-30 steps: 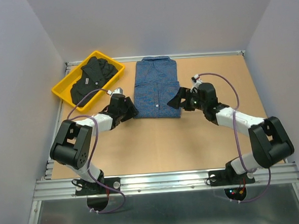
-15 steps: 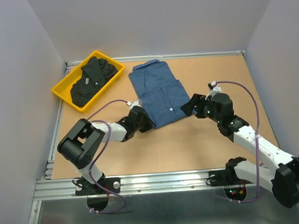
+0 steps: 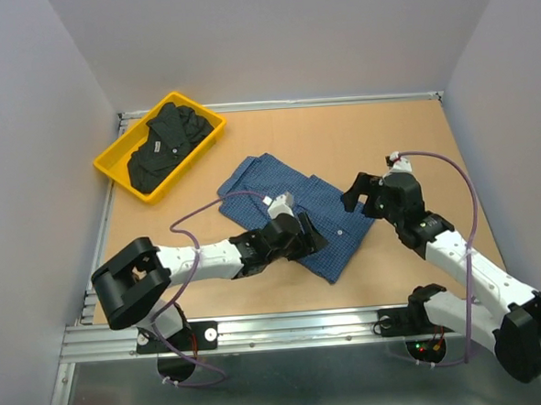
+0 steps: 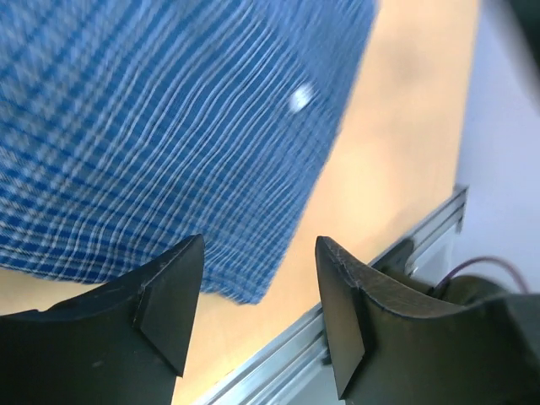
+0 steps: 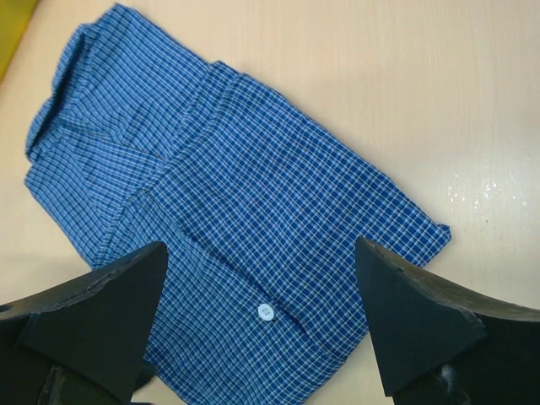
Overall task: Fold and stack the long sleeve shirts
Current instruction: Fold the shirt
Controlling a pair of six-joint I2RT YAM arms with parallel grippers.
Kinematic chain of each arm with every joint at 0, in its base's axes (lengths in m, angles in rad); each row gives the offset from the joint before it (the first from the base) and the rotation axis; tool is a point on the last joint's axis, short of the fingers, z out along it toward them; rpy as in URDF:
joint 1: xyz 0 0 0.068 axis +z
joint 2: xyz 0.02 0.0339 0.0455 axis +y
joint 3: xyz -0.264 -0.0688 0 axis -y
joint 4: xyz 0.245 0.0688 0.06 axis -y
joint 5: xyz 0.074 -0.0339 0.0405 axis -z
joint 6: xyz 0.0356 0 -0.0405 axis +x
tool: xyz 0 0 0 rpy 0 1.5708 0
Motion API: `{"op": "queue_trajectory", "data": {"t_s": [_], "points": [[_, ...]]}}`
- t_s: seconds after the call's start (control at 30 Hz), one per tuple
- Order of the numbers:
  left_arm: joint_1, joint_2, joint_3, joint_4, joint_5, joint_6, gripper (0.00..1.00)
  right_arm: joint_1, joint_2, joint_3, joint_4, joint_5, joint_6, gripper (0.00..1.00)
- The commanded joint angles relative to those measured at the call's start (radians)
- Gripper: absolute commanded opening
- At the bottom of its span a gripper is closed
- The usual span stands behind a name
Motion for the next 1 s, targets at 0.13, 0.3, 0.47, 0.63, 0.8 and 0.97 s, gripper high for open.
{"op": "queue_trajectory", "data": {"t_s": [0.13,0.3,0.47,0.63,0.8,0.97], "points": [[0.120,-0.143,0.123,-0.265,-0.194,0.246,0.66,0.006,0.089,0.003,-0.002,-0.013,0.008,0.97],[0.265,-0.090,0.152,-0.293,-0.172,0.400,0.64,0.006,0.158,0.009,-0.002,-0.051,0.000,0.95],[0.332,-0.010,0.168,-0.288,-0.142,0.457,0.62,0.004,0.249,0.018,0.006,-0.097,-0.003,0.90],[0.361,0.055,0.136,-0.273,-0.120,0.440,0.60,0.006,0.347,0.035,0.021,-0.125,-0.024,0.88],[0.363,0.027,0.042,-0.253,-0.113,0.385,0.57,0.006,0.428,0.070,0.061,-0.145,-0.066,0.88],[0.361,-0.062,-0.107,-0.225,-0.082,0.301,0.56,0.006,0.537,0.155,0.104,-0.182,-0.109,0.88]]}}
